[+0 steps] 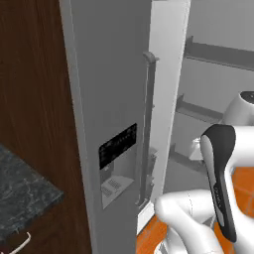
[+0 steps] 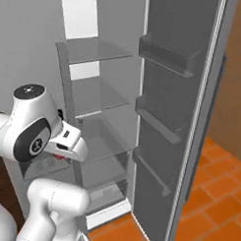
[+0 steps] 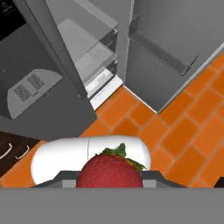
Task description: Take the strawberry from the fridge and place it on top of the pancake, located on the dining counter.
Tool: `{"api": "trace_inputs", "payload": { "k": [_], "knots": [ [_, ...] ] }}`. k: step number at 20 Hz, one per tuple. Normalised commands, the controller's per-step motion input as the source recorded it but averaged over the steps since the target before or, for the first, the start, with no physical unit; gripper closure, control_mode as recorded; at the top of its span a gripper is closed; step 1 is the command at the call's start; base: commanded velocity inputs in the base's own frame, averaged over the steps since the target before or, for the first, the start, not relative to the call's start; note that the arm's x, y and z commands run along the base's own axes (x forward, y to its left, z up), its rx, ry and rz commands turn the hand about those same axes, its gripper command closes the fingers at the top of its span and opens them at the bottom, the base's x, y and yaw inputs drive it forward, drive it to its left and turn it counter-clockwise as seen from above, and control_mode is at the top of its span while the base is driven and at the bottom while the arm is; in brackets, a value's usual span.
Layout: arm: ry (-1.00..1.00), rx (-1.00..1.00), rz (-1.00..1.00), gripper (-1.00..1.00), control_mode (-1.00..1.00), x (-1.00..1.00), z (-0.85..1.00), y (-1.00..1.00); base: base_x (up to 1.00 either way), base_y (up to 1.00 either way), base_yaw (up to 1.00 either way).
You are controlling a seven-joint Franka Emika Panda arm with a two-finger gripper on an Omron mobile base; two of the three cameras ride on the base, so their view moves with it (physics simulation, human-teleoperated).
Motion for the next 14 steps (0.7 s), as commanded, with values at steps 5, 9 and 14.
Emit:
{"api": "trace_inputs", "payload": {
  "k": [5, 9, 14],
  "knots": [
    [0.0, 0.0, 0.0, 1.0, 1.0, 0.0, 0.0, 0.0, -0.02, 0.16, -0.8],
    [0.0, 0.0, 0.0, 1.0, 1.0, 0.0, 0.0, 0.0, 0.0, 0.0, -0.83],
    [0.0, 0.0, 0.0, 1.0, 1.0, 0.0, 0.0, 0.0, 0.0, 0.0, -0.84]
  ]
}}
